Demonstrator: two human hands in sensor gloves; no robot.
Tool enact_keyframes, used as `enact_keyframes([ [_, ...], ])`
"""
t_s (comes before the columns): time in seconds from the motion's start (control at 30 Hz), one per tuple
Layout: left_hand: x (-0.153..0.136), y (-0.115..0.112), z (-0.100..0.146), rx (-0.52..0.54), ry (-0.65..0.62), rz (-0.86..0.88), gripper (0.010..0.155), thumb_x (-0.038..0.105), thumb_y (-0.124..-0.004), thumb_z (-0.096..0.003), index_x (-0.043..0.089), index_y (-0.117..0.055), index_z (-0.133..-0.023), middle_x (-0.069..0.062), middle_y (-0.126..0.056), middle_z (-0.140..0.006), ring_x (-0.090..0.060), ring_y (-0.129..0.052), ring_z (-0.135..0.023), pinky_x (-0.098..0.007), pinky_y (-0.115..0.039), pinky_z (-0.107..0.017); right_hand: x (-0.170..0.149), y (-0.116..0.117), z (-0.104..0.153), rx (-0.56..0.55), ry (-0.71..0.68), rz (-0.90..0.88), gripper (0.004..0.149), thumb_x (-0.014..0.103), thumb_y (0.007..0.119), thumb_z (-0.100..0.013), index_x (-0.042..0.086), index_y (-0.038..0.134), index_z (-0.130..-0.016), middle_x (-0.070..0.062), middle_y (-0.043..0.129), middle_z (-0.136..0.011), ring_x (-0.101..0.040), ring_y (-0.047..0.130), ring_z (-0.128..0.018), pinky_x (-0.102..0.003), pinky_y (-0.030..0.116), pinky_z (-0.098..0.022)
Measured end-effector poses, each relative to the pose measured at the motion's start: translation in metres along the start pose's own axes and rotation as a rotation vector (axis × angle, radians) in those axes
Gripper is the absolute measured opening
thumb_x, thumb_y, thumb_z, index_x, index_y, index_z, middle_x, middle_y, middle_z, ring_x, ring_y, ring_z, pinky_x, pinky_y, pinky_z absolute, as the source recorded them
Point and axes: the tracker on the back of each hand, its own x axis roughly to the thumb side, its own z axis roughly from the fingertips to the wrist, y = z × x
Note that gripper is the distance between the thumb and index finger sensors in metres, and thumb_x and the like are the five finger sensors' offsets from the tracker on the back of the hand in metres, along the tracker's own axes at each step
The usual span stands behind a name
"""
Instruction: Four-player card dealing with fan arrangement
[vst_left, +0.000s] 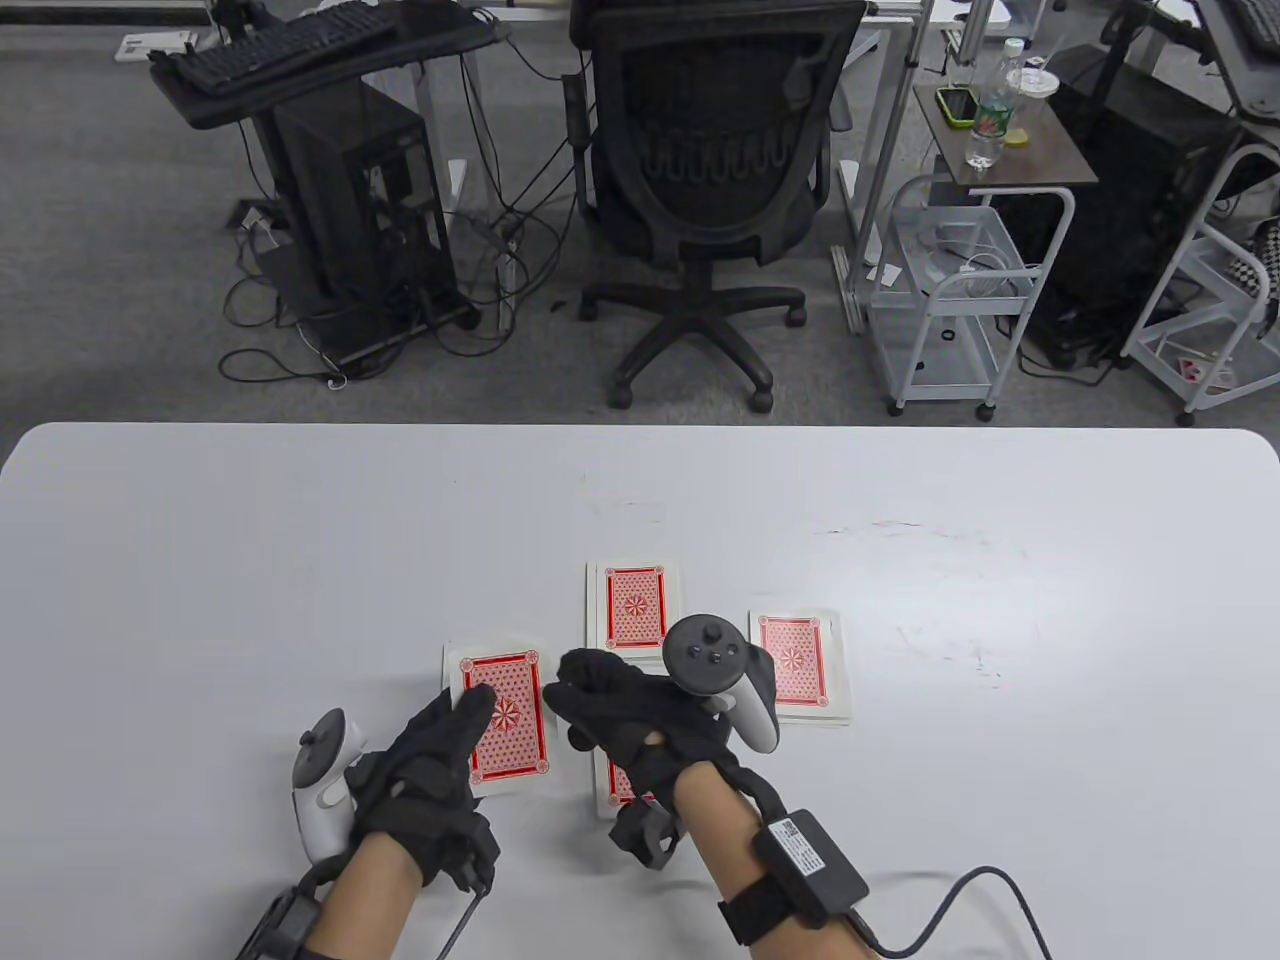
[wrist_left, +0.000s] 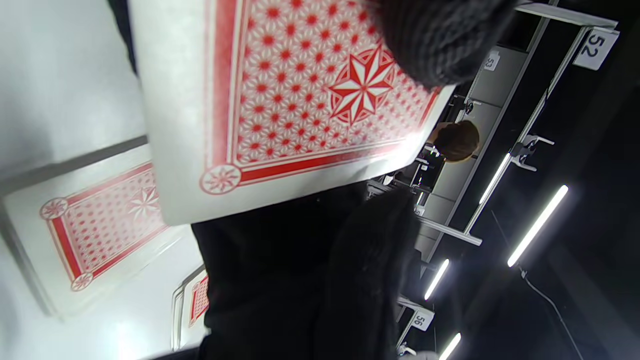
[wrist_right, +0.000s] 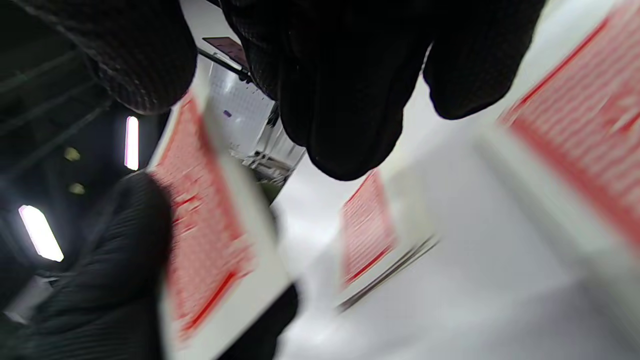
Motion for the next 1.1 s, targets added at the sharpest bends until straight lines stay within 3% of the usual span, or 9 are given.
enact_keyframes([
  [0.07, 0.000, -0.002, 0.000, 0.013, 0.009, -0.036, 0.045, 0.045, -0.078, -0.0528, 0.028, -0.072, -0.095, 0.005, -0.091, -0.089, -0.027, -0.102, -0.072, -0.047, -0.086, -0.053, 0.003, 0.006, 0.000, -0.048, 0.012, -0.010, 0.063, 0.042, 0.083, -0.054, 0.007, 0.060, -0.101, -0.010, 0.078, -0.084, -0.030, 0.096, -0.060, -0.062, 0.067, -0.054],
  [0.17, 0.002, 0.000, 0.000, 0.038, 0.018, -0.096, 0.046, 0.045, -0.078, -0.0528, 0.027, -0.072, -0.095, 0.004, -0.091, -0.088, -0.028, -0.101, -0.072, -0.049, -0.086, -0.054, 0.008, 0.008, 0.000, -0.124, 0.055, 0.134, 0.055, 0.034, 0.088, -0.051, 0.011, 0.066, -0.096, -0.003, 0.083, -0.076, -0.024, 0.100, -0.054, -0.060, 0.070, -0.053],
  [0.27, 0.005, 0.006, -0.001, 0.063, 0.025, -0.133, 0.048, 0.045, -0.079, -0.0521, 0.026, -0.072, -0.095, 0.003, -0.091, -0.088, -0.029, -0.101, -0.072, -0.049, -0.085, -0.054, 0.010, 0.008, -0.003, -0.105, 0.068, 0.089, 0.054, 0.032, 0.089, -0.051, 0.011, 0.068, -0.095, -0.004, 0.084, -0.075, -0.022, 0.102, -0.049, -0.055, 0.074, -0.050],
  [0.4, 0.016, 0.028, 0.002, 0.139, 0.026, -0.171, 0.048, 0.045, -0.079, -0.0529, 0.026, -0.071, -0.096, 0.003, -0.090, -0.090, -0.029, -0.100, -0.074, -0.049, -0.084, -0.055, 0.014, 0.000, -0.015, -0.123, 0.066, 0.073, 0.055, 0.031, 0.089, -0.051, 0.009, 0.067, -0.096, -0.004, 0.084, -0.076, -0.019, 0.101, -0.044, -0.054, 0.075, -0.049],
  [0.53, 0.028, 0.062, 0.009, 0.302, 0.014, -0.198, 0.048, 0.045, -0.078, -0.0532, 0.027, -0.070, -0.097, 0.003, -0.089, -0.091, -0.030, -0.099, -0.075, -0.050, -0.083, -0.056, 0.021, -0.002, -0.044, -0.096, 0.098, 0.109, 0.064, 0.031, 0.087, -0.052, 0.003, 0.057, -0.101, -0.005, 0.082, -0.077, -0.016, 0.100, -0.041, -0.053, 0.076, -0.048],
  [0.73, 0.032, 0.091, 0.015, 0.388, 0.019, -0.084, 0.048, 0.045, -0.077, -0.0542, 0.027, -0.069, -0.098, 0.004, -0.088, -0.092, -0.030, -0.098, -0.076, -0.049, -0.083, -0.057, 0.031, 0.020, -0.098, -0.066, 0.186, 0.382, 0.072, 0.033, 0.086, -0.052, -0.001, 0.048, -0.104, -0.004, 0.082, -0.076, -0.012, 0.100, -0.035, -0.051, 0.078, -0.045],
  [0.9, 0.033, 0.093, 0.016, 0.391, 0.024, -0.083, 0.048, 0.046, -0.077, -0.0544, 0.027, -0.069, -0.098, 0.004, -0.088, -0.092, -0.029, -0.098, -0.077, -0.049, -0.082, -0.057, 0.027, 0.049, -0.128, -0.015, 0.291, 0.606, 0.077, 0.034, 0.086, -0.051, -0.003, 0.045, -0.105, -0.003, 0.082, -0.074, -0.010, 0.101, -0.033, -0.049, 0.080, -0.043],
  [1.1, 0.032, 0.085, 0.011, 0.336, 0.003, -0.072, 0.047, 0.045, -0.077, -0.0543, 0.027, -0.069, -0.097, 0.004, -0.088, -0.091, -0.029, -0.098, -0.076, -0.049, -0.083, -0.057, 0.017, 0.071, -0.141, 0.005, 0.436, 0.957, 0.082, 0.039, 0.087, -0.051, -0.004, 0.044, -0.105, -0.002, 0.084, -0.072, -0.008, 0.100, -0.032, -0.048, 0.080, -0.044],
])
